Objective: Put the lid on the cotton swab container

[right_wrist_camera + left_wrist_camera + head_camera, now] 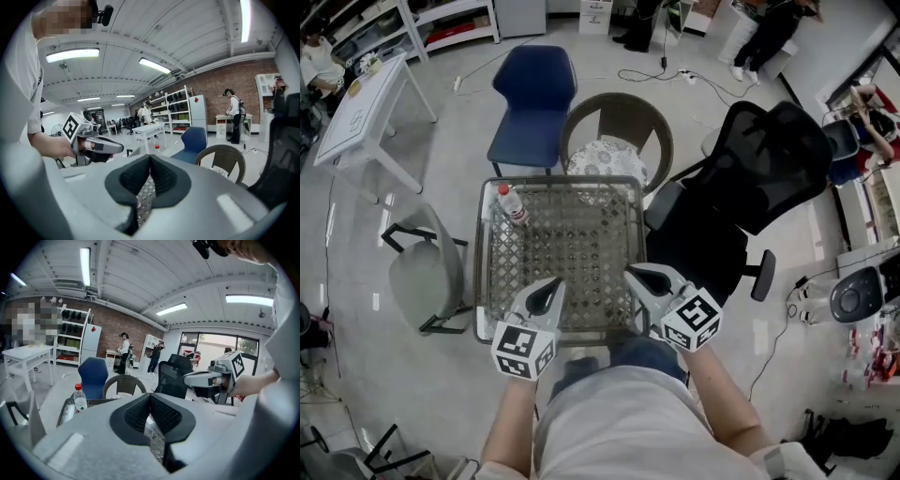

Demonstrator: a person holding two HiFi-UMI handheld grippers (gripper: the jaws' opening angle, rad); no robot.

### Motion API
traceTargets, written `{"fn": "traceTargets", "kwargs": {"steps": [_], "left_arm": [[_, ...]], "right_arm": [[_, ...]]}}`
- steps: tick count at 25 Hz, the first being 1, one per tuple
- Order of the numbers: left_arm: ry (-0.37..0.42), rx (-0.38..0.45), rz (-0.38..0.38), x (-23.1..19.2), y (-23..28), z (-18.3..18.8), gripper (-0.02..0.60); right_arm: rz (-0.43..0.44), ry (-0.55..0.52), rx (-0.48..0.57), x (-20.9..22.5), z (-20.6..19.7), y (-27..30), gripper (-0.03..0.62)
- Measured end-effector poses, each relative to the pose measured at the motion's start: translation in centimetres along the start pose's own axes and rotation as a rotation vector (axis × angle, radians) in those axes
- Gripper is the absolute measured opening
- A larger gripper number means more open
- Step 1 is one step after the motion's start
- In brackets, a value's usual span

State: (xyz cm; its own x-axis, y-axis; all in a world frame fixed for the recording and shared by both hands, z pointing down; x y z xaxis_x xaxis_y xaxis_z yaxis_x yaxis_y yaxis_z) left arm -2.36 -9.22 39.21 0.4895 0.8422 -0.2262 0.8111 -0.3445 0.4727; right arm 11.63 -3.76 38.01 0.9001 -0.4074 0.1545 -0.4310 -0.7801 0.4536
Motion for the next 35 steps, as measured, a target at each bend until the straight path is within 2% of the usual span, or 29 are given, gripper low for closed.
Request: {"fn": "traceTargets", "kwargs": {"steps": [14, 21, 29, 35], "left_arm": [[0.125, 0.174, -0.074, 3.8, -5.0, 6.4, 0.008], [0.122, 0.237, -0.093, 4.4, -7.2, 7.5, 0.009], [0.136, 0.237, -0.101, 4.0, -8.0, 6.5, 0.008], [0.129, 0.233, -0.093, 3.8, -8.4, 6.3, 0.009]], "right_arm": [[-0.116, -0.055, 0.155, -3.3, 4.4, -7.4, 0.005], [-0.136, -0.067, 0.220, -5.2, 5.1, -9.0, 0.005], [-0.155, -0.067, 0.257, -6.5, 5.4, -9.2, 0.005], [-0.161, -0.060, 0.247, -6.9, 5.2, -8.8, 0.005]]}}
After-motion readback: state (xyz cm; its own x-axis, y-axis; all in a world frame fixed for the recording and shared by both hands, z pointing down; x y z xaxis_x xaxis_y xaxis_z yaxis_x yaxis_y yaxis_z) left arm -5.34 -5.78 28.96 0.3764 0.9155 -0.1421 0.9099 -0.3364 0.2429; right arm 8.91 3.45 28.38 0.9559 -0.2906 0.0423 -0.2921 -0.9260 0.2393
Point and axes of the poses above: the fingertips, and each gripper's own axes: y forward along the fingers, x to its right, z out of its top, the point moved 2 cm from there along -y, backward along the fingers, and after that the axes turned 8 degrees about -x, right-handed, at the moved point
